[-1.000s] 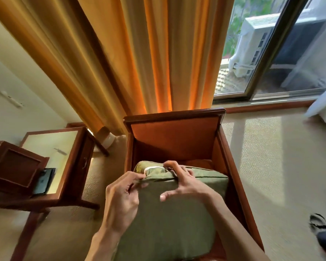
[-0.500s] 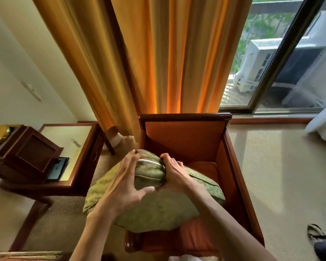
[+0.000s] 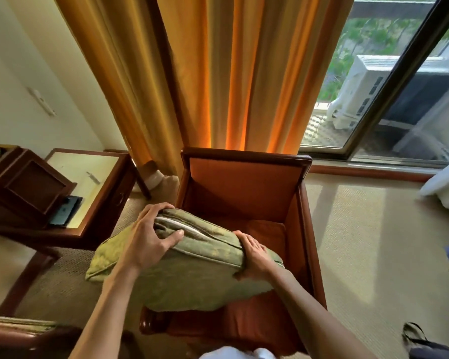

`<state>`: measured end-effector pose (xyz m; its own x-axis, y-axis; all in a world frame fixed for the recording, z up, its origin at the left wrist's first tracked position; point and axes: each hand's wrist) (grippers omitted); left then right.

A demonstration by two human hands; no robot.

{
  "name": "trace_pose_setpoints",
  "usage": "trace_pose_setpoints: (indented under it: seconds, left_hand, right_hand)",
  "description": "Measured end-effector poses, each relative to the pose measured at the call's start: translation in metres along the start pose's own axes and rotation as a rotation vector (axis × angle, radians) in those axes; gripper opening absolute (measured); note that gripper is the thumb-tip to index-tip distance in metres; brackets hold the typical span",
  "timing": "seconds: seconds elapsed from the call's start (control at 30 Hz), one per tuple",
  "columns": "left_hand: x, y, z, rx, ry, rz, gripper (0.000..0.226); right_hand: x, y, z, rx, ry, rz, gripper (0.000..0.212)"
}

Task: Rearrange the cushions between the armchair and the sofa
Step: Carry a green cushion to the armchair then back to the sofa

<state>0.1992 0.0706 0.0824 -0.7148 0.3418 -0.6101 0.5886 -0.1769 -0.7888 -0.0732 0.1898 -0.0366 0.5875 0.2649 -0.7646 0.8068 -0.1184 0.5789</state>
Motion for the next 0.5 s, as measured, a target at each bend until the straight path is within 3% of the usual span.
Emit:
trace_pose_setpoints:
  seconds: [0.17,0.27,0.33,0.43,0.5]
  left_hand:
    - [0.020,-0.022,-0.007,-0.052,0.035,0.023,0.069]
    - [0.045,-0.043,-0.009,-0.092,-0.016,-0.003,0.077]
    - [0.058,-0.061,-0.013,-0.155,0.001,-0.085,0.080]
    - [0.088,-0.089,-0.006,-0.210,0.089,-0.336,0.074]
    - [0.103,-0.102,0.006,-0.215,0.083,-0.486,0.073]
  right_hand:
    - [0.000,-0.070,-0.012,0.121,0.206,-0.030,0.132]
    - [-0.026,-0.057,0.008,0.063,0.294,0.036,0.141]
    - [-0.056,-0.030,0.019,-0.088,0.300,0.115,0.143]
    - [-0.099,0.039,0.019,-0.384,0.140,0.192,0.138]
    - [-0.116,0.071,0.020,-0.476,-0.016,0.036,0.131]
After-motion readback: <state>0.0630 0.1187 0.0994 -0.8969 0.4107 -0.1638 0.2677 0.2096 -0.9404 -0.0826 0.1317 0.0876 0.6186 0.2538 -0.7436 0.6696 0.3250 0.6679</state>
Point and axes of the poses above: each hand's wrist, its own z-axis towards the middle knuckle, its own x-axis out of the palm, y = z × x, and after that the axes turned 8 degrees about -x, right-handed
